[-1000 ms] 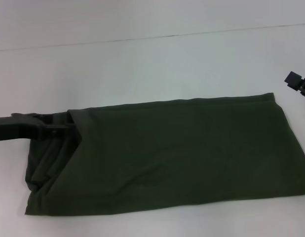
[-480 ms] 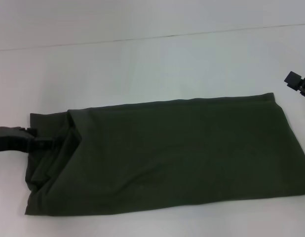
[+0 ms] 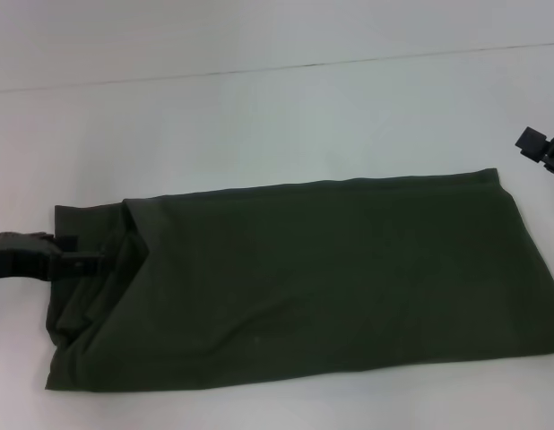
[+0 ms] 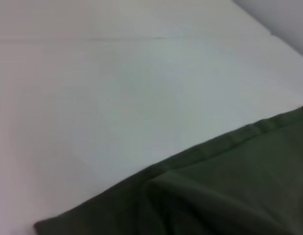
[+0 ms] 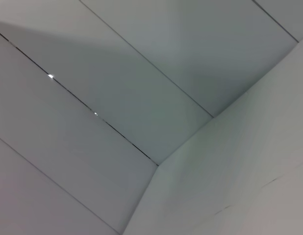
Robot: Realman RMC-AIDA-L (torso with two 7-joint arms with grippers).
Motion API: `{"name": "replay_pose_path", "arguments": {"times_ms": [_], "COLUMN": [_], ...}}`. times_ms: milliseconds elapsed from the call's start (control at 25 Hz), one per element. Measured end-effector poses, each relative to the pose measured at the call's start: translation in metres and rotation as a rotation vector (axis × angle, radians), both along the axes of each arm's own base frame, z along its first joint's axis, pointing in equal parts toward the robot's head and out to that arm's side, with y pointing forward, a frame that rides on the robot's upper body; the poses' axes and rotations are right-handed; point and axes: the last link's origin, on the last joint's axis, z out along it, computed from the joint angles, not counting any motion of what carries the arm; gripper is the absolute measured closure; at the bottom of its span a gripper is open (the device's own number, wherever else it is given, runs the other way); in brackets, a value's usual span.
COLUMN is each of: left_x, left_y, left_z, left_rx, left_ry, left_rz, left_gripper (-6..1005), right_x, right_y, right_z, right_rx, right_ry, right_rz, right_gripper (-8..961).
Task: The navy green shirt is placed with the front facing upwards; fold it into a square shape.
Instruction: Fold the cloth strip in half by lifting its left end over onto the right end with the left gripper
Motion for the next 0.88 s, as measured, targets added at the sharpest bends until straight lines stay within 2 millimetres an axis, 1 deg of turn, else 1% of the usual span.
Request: {"name": "replay_pose_path", "arguments": {"times_ms": [160,320,400,760,880], "left_x": [0.011,0.026,0.031,0.044,0.047], "left_y": [0.001,-0.004,-0.008,-0.016,-0.018], "left_z": [0.003,0.003,0.0,-0.022,-0.025], "left_rx": [-0.004,-0.034,-0.053,-0.124,-0.135], "left_ry": [-0.05,-0.116,-0.132,-0.162,-0.172], "left_rz": [-0.047,-0.144,-0.182,-0.25,-0.263], "left_gripper": [79,80,81,86,123], "right_x": [-0.001,-0.001,-0.001,-0.001,-0.001], "right_y": [0.001,0.001,0.001,0.001,0.001], "right_z": [0.0,0.0,0.0,-0.002,-0.002], "right_rx": [-0.001,-0.001,-0.001,-0.003,-0.003], "right_ry": [0.0,0.0,-0.001,0.0,0.0], "right_rz": [0.002,0.003,0.003,-0.002,-0.003], "right_gripper": [438,438,438,438,438]}}
